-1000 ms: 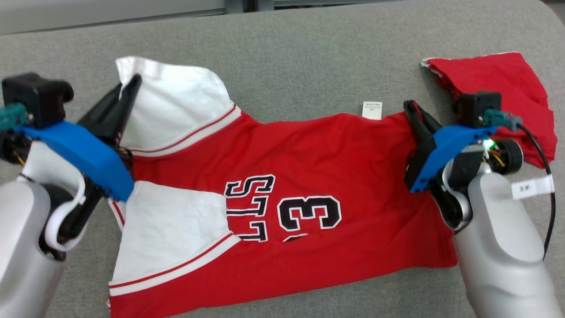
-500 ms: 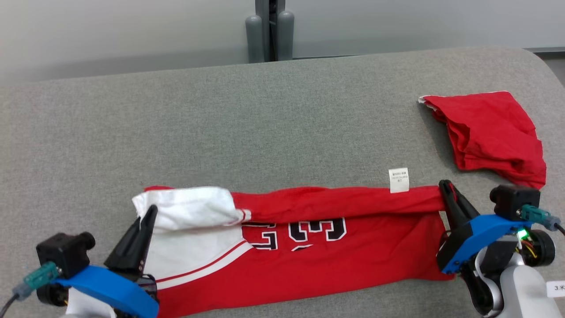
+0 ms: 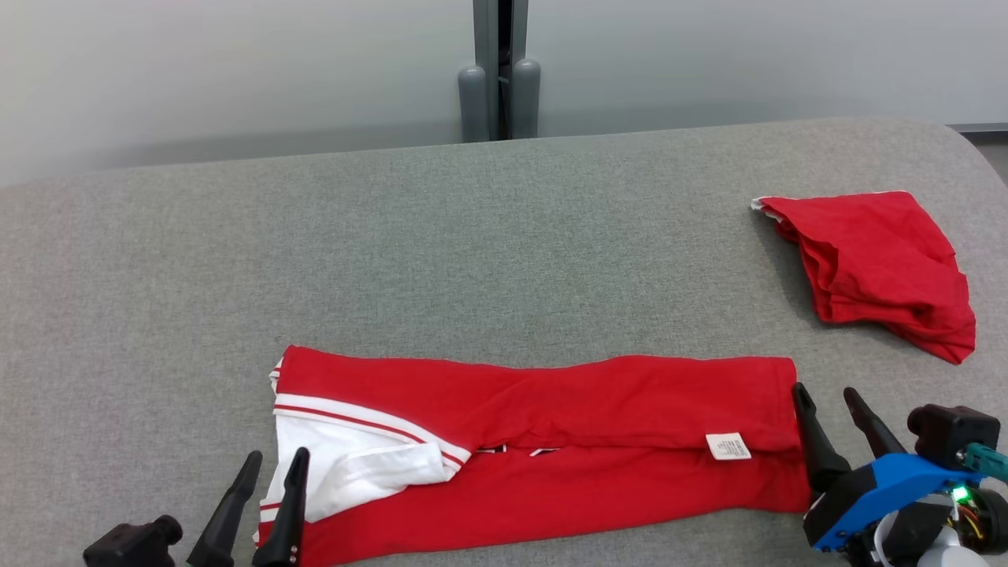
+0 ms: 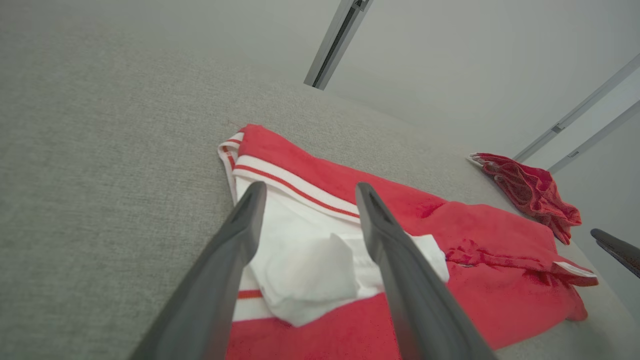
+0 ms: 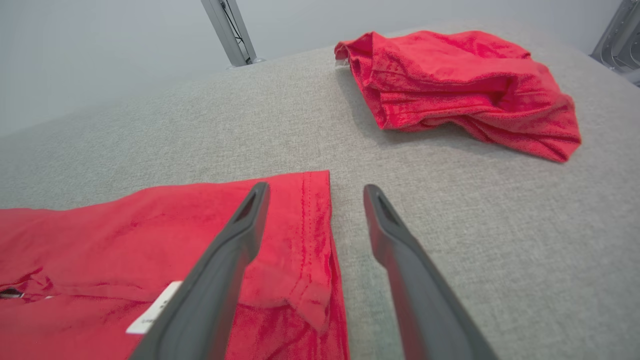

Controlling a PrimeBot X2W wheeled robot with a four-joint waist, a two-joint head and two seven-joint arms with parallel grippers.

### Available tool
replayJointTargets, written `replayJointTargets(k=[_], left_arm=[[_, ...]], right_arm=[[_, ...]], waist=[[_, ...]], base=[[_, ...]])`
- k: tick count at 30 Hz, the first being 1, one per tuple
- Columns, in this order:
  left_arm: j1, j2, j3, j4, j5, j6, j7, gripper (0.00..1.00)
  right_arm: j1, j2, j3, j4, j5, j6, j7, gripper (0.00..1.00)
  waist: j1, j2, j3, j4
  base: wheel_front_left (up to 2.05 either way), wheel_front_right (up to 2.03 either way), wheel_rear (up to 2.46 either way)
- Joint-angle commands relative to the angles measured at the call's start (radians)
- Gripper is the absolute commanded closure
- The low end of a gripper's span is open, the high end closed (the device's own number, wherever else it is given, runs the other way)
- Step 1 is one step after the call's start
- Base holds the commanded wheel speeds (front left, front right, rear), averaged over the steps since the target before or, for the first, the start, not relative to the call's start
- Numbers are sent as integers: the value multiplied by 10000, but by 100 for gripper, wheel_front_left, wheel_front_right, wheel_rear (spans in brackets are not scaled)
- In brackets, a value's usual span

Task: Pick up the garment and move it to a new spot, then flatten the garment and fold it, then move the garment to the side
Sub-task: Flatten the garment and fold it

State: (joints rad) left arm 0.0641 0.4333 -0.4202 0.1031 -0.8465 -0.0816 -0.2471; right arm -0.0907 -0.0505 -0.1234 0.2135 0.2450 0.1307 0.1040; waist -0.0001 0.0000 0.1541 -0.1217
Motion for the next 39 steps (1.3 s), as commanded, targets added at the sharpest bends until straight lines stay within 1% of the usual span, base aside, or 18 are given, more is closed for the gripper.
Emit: replayJointTargets(k=[1, 4, 10, 13, 14, 17, 20, 29, 30, 31, 32, 33, 34, 39], left_arm=[[247, -116, 335, 70, -37, -43, -125, 0], [455, -325, 925, -5, 151, 134, -180, 0], [508, -714, 2063, -408, 1289, 850, -187, 0], [433, -905, 2360, -547, 1734, 1166, -187, 0], [408, -964, 2428, -592, 1825, 1270, -189, 0], [403, -1095, 2469, -647, 1959, 1374, -188, 0], [418, -1154, 2437, -702, 2066, 1469, -189, 0], [462, -1166, 2286, -762, 2199, 1692, -65, 0], [454, -1163, 2271, -767, 2220, 1695, -47, 0], [451, -1163, 2261, -773, 2234, 1703, -37, 0], [454, -1163, 2244, -779, 2239, 1724, -40, 0], [464, -1160, 2240, -775, 2239, 1745, -42, 0], [480, -1151, 2232, -781, 2247, 1758, -28, 0], [569, -1103, 2153, -818, 2299, 1813, 43, 0]], right_arm=[[265, -5, -150, 39, 156, 1, -133, 0], [388, -4, -359, 85, 167, 1, -295, 0], [392, -3, -563, 218, 60, 1, -534, 0], [377, -3, -558, 362, -28, 1, -675, 0], [361, -3, -527, 428, -21, 1, -757, 0], [339, -3, -440, 595, -20, 1, -914, 0], [294, -2, -295, 1013, -276, 1, -1105, 0], [-484, -5, 129, 3120, -558, 1, -1429, 0], [-561, -4, 244, 3356, -468, 1, -1445, 12], [-626, 0, 370, 3571, -426, 2, -1448, 55], [-660, 12, 488, 3780, -361, 2, -1462, 74], [-714, 15, 557, 3950, -305, 2, -1513, 95], [-772, 23, 607, 4115, -271, 2, -1549, 100], [-1083, 1, 495, 4519, -113, -2, -1851, 100]], waist=[[1, 0, -38, 27], [1, 0, -71, 60], [1, 0, -85, 126], [1, 0, -81, 187], [1, 0, -83, 210], [1, 0, -93, 254], [1, 0, -90, 324], [1, 0, -62, 528], [1, 0, -67, 556], [1, 0, -73, 581], [1, 0, -79, 597], [1, 0, -87, 604], [1, 0, -98, 601], [1, 0, -145, 472]], base=[[0, 0, 0], [0, 0, 0], [0, 0, 0], [0, 0, 0], [0, 0, 0], [0, 0, 0], [0, 0, 0], [0, 0, 0], [0, 0, 0], [0, 0, 0], [0, 0, 0], [0, 0, 0], [0, 0, 0], [0, 0, 0]])
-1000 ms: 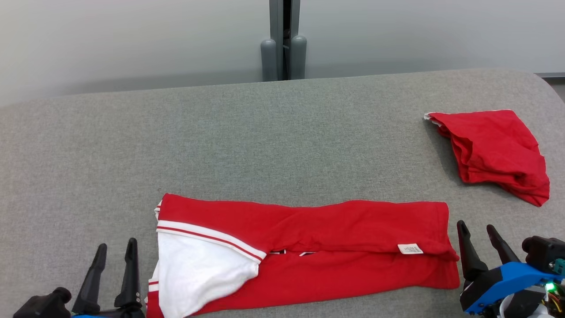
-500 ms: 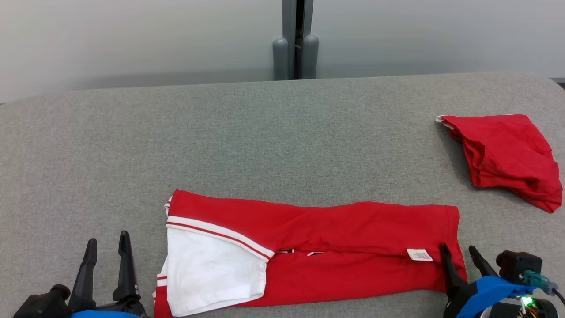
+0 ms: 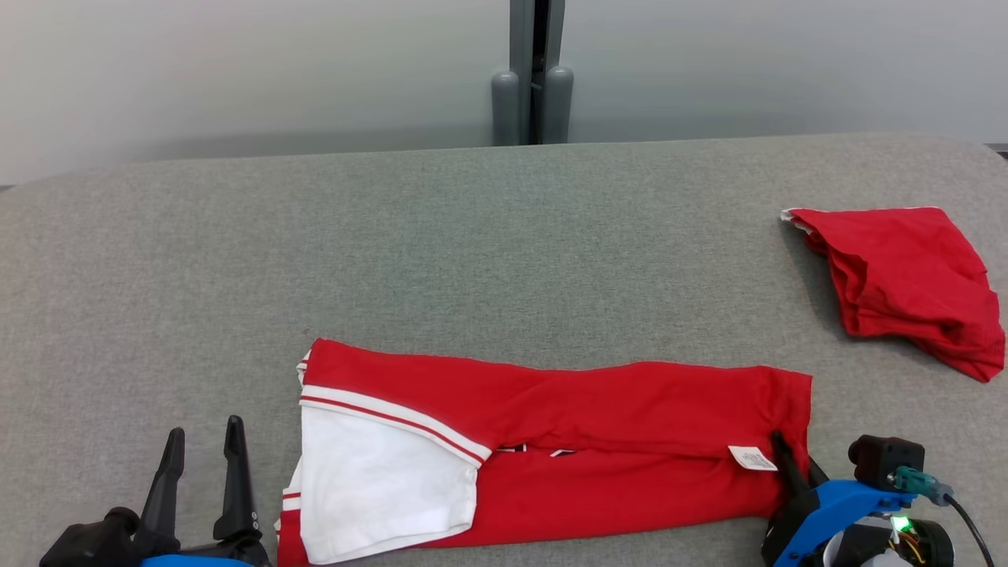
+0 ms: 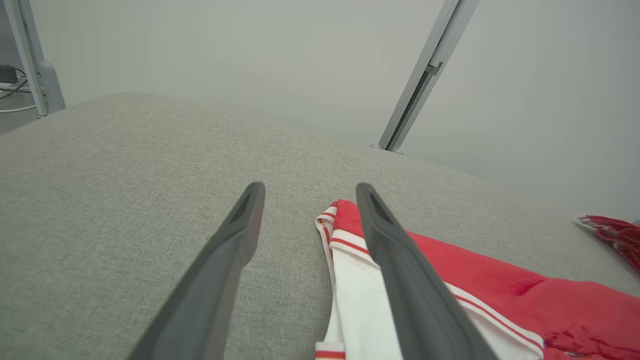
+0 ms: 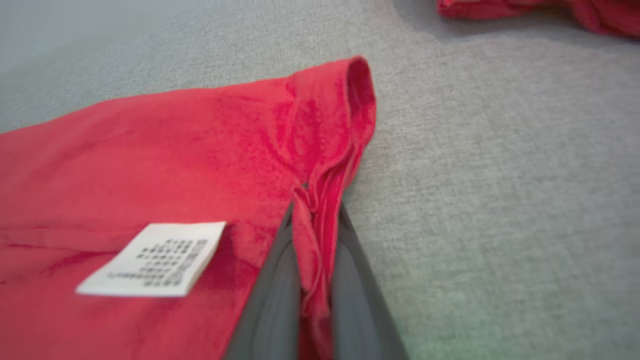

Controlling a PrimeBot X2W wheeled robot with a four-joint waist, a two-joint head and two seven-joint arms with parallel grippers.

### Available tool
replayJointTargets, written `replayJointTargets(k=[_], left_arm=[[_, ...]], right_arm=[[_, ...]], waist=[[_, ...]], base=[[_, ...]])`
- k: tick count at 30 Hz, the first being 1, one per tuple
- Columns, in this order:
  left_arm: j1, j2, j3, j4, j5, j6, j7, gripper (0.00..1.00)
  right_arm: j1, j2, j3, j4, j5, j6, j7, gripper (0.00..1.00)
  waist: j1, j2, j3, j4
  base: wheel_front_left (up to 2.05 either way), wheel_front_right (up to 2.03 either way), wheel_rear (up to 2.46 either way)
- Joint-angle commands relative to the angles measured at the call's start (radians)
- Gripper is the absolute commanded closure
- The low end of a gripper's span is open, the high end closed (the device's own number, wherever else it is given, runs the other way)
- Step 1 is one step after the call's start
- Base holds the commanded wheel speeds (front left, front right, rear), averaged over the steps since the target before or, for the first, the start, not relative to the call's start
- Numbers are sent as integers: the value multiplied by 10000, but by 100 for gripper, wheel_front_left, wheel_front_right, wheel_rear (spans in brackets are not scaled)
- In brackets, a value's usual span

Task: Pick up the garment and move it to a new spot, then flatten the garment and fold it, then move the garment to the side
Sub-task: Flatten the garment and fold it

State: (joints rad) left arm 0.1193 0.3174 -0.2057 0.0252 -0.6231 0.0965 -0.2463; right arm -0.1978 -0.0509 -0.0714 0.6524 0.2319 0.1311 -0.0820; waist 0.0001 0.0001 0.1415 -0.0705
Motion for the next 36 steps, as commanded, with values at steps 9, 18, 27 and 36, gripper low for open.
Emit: replayJointTargets(k=[9, 18, 27, 36], left_arm=[[-30, 26, -160, -32, 118, 108, 99, 0], [-164, -16, -349, 151, 167, 92, 126, 0], [-384, -77, -483, 399, 158, 11, 82, 0], [-583, -189, -629, 587, 180, -98, 60, 0]], right_arm=[[73, -117, -1501, -1300, -636, -11, 370, 100], [862, 3, -1260, -4144, 550, -3, 2059, 100], [959, 0, 2002, -5625, 3316, -3, 2810, 100], [-398, -12, 5120, -4057, 4622, -2, 1790, 100]], waist=[[-1, -1, -89, -418], [-1, -1, -174, -437], [-1, -1, -336, 51], [-1, -1, -417, 618]], base=[[0, 0, 0], [0, 0, 0], [0, 0, 0], [0, 0, 0]])
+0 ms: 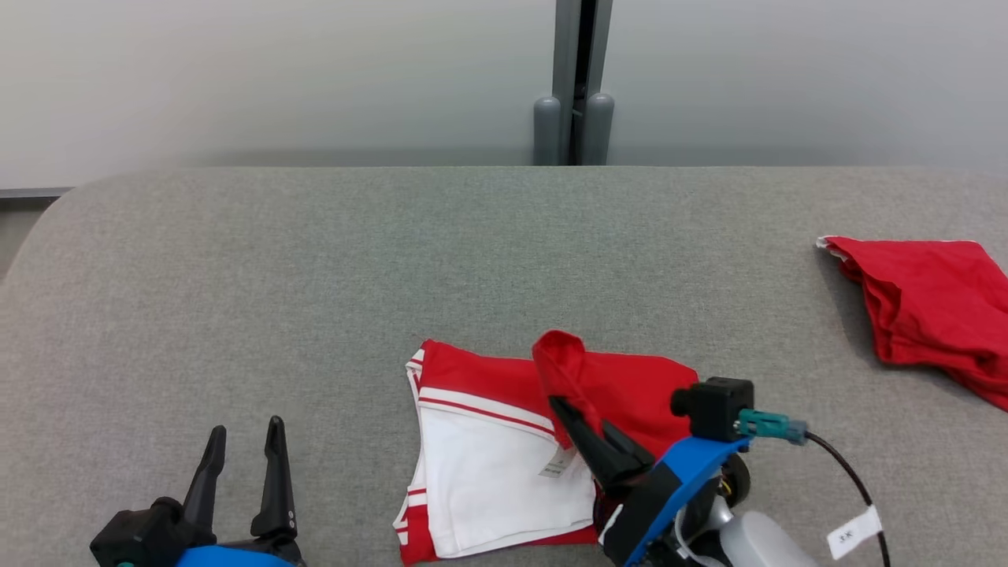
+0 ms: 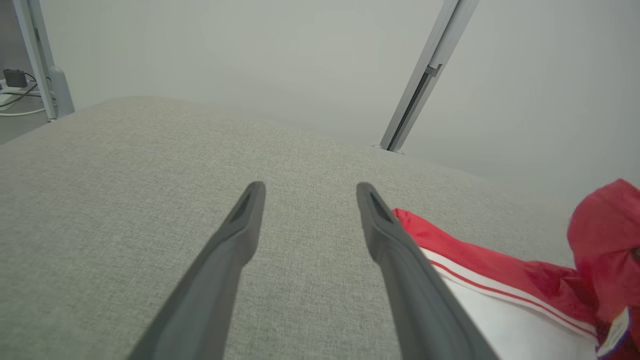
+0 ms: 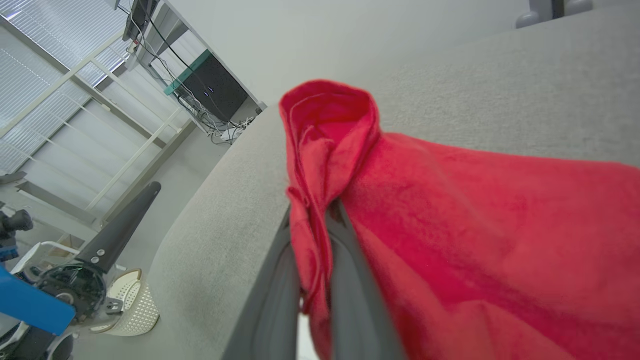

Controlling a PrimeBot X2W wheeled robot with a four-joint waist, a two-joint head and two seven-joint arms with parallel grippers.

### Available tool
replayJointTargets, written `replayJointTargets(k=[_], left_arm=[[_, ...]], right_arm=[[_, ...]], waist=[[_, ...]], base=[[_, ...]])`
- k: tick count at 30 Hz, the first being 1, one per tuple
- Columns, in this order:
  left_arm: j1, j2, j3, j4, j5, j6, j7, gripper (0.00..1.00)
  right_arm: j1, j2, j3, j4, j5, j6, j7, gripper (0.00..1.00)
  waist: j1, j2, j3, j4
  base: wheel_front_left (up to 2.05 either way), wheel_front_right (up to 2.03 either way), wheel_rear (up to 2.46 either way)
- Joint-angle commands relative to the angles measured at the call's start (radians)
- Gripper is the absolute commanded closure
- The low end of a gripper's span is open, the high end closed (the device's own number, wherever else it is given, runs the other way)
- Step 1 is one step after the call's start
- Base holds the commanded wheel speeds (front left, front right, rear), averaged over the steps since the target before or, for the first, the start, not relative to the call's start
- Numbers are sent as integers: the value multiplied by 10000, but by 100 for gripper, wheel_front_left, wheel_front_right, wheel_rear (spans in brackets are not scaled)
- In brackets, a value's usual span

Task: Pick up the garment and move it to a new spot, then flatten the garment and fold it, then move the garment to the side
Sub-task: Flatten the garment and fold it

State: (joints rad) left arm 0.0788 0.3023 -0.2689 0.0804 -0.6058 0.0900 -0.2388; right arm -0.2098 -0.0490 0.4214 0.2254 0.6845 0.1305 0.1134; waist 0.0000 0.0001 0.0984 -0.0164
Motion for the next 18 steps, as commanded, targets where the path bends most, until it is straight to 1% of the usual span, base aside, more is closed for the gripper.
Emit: replayJointTargets(k=[1, 8, 15, 16, 17, 18], left_arm=[[-209, -60, -32, 55, 18, -38, -20, 0], [-341, -179, -200, 276, 64, -134, -74, 0], [-491, -274, -301, 457, 87, -178, -99, 0], [-497, -282, -320, 478, 96, -180, -105, 0], [-513, -292, -343, 499, 94, -182, -106, 0], [-535, -305, -368, 515, 97, -192, -99, 0]], right_arm=[[-473, -31, 433, 504, 166, 3, -289, 100], [-1812, -26, 1876, 2530, 1132, 4, -1142, 100], [-2897, -30, 3471, 3926, 2581, 4, -1581, 100], [-3040, -35, 3632, 4154, 2802, 3, -1670, 81], [-3168, -36, 3807, 4389, 2985, 4, -1757, 57], [-3310, -21, 4014, 4531, 3185, 4, -1861, 12]], waist=[[0, -1, 12, 143], [0, -1, 2, 561], [0, -1, -8, 848], [0, -1, -10, 870], [0, -1, -11, 891], [0, -1, -7, 912]], base=[[0, 0, 0], [0, 0, 0], [0, 0, 0], [0, 0, 0], [0, 0, 0], [0, 0, 0]])
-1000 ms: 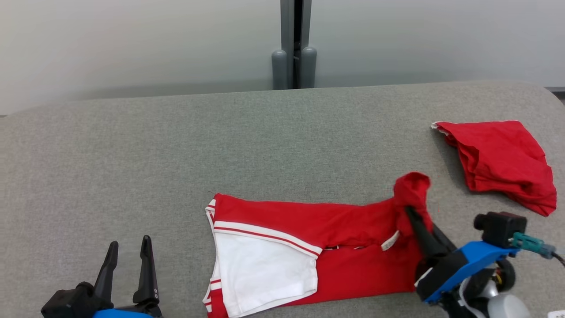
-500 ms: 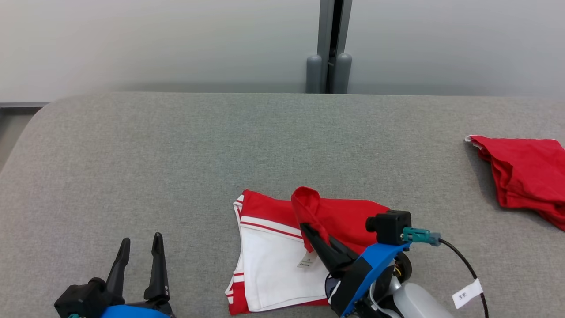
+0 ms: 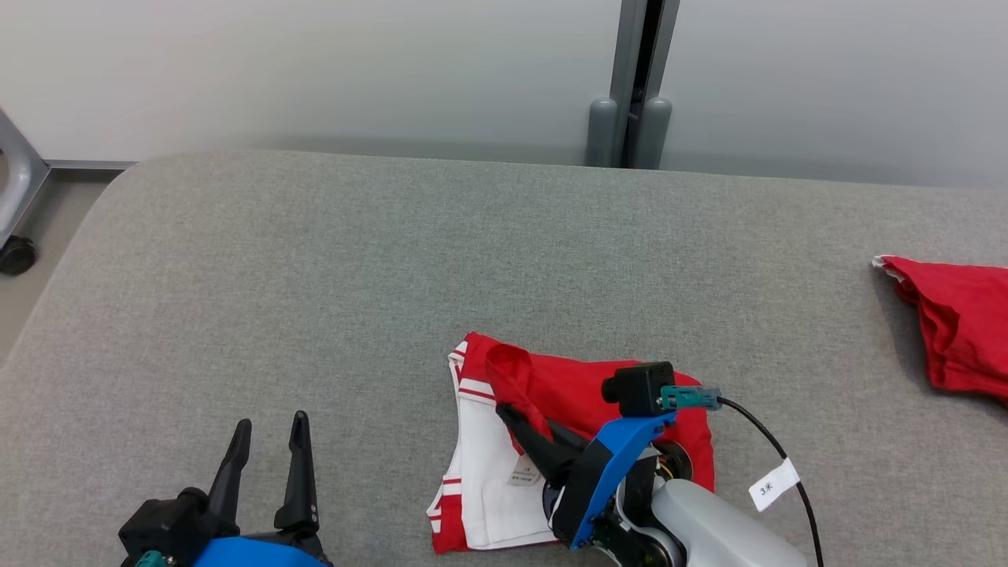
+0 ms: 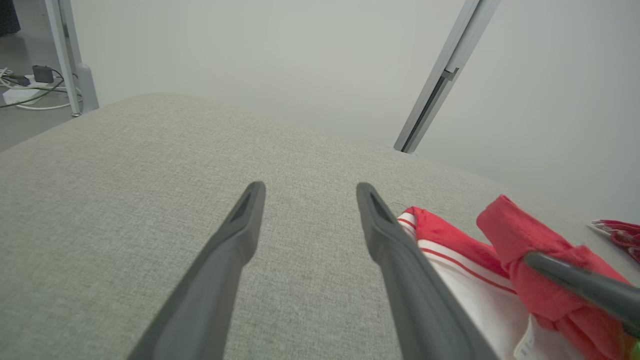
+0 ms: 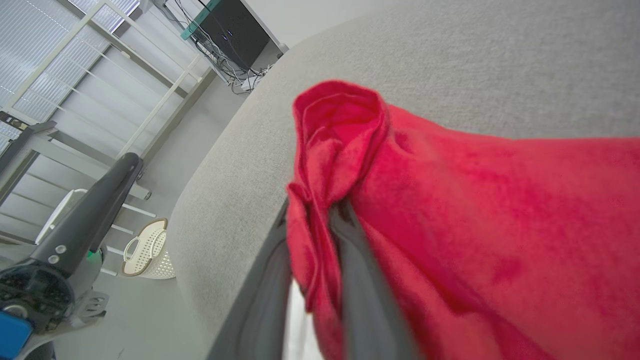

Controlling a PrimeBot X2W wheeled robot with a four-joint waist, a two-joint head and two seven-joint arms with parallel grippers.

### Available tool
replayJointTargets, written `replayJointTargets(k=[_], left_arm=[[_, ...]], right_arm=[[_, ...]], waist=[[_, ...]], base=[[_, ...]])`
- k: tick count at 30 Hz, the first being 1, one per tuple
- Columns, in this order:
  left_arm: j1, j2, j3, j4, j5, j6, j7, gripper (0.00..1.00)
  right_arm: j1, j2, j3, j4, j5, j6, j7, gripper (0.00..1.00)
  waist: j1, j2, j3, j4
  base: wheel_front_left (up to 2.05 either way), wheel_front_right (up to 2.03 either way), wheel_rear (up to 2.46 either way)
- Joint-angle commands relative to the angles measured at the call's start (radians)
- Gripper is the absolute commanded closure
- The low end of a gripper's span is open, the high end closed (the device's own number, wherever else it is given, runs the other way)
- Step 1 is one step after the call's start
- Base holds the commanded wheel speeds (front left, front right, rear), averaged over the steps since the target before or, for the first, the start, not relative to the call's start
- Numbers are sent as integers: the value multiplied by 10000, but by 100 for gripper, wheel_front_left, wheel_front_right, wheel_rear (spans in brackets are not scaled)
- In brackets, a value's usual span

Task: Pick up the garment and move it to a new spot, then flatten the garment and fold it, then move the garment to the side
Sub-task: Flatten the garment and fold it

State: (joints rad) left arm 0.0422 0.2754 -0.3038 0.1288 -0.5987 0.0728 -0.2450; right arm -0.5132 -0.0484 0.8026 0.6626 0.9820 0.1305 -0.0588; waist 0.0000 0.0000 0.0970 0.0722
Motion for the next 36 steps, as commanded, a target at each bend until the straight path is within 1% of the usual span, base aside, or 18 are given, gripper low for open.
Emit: replayJointTargets(k=[1, 2, 3, 4, 6, 9, 11, 13, 14, 16, 18, 20, 22, 26, 29, 32, 36], left_arm=[[-185, -45, -43, 44, 33, -32, -40, 0], [-185, -45, -43, 44, 33, -32, -40, 0], [-214, -55, -75, 77, 38, -42, -40, 0], [-225, -57, -84, 89, 38, -43, -38, 0], [-238, -58, -85, 104, 50, -32, -51, 0], [-255, -55, -91, 104, 87, -3, -76, 0], [-269, -62, -106, 104, 106, 0, -82, 0], [-373, -65, -157, 105, 161, -10, -91, 0], [-373, -65, -157, 105, 161, -10, -91, 0], [-440, -66, -203, 94, 227, -30, -87, 0], [-572, -48, -254, 81, 300, -23, -50, 0], [-717, -35, -314, 83, 365, 5, -10, 0], [-834, -51, -344, 118, 391, 28, -2, 0], [-956, -107, -414, 246, 446, 72, 6, 0], [-887, -149, -467, 332, 425, 38, -16, 0], [-767, -170, -487, 421, 388, 24, -38, 0], [-656, -214, -467, 506, 284, 4, -62, 0]], right_arm=[[-412, -13, 400, 241, 453, 4, -242, 0], [-412, -13, 400, 241, 453, 4, -242, 0], [-638, -17, 814, 249, 958, 4, -431, 0], [-720, -26, 995, 214, 1232, 4, -515, 0], [-1018, -37, 1362, 318, 1463, 4, -773, 0], [-1500, -35, 1782, 653, 1335, 3, -1255, 0], [-1649, -31, 1851, 789, 1229, 3, -1417, 0], [-2187, -41, 1810, 1420, 493, 3, -1847, 0], [-2187, -41, 1810, 1420, 493, 3, -1847, 0], [-2345, -31, 1546, 1798, 12, 3, -1988, 0], [-2412, -34, 1085, 2098, -431, 3, -2056, 0], [-2547, -38, 220, 2249, -1165, 3, -2061, 0], [-2284, -34, -850, 2249, -2144, 3, -2064, 0], [-1131, -31, -2993, 1710, -4008, 3, -2060, 0], [-253, -26, -4226, 987, -5075, 3, -2064, 0], [688, -26, -5063, 298, -5816, 3, -2065, 0], [1590, -26, -5646, -555, -6543, 3, -2066, 0]], waist=[[0, 0, 10, 44], [0, 0, 10, 44], [0, 0, 18, 54], [0, 0, 25, 44], [0, 0, 51, 0], [0, 0, 115, -109], [0, 0, 133, -151], [0, 0, 178, -286], [0, 0, 178, -286], [0, 0, 189, -382], [0, 0, 185, -479], [0, 0, 166, -607], [0, 0, 118, -728], [0, 0, -25, -961], [0, 0, -114, -1099], [0, 0, -163, -1147], [0, 0, -218, -1121]], base=[[0, 0, 0], [0, 0, 0], [0, 0, 0], [0, 0, 0], [0, 0, 0], [0, 0, 0], [0, 0, 0], [0, 0, 0], [0, 0, 0], [0, 0, 0], [0, 0, 0], [0, 0, 0], [0, 0, 0], [0, 0, 0], [0, 0, 0], [0, 0, 0], [0, 0, 0]])
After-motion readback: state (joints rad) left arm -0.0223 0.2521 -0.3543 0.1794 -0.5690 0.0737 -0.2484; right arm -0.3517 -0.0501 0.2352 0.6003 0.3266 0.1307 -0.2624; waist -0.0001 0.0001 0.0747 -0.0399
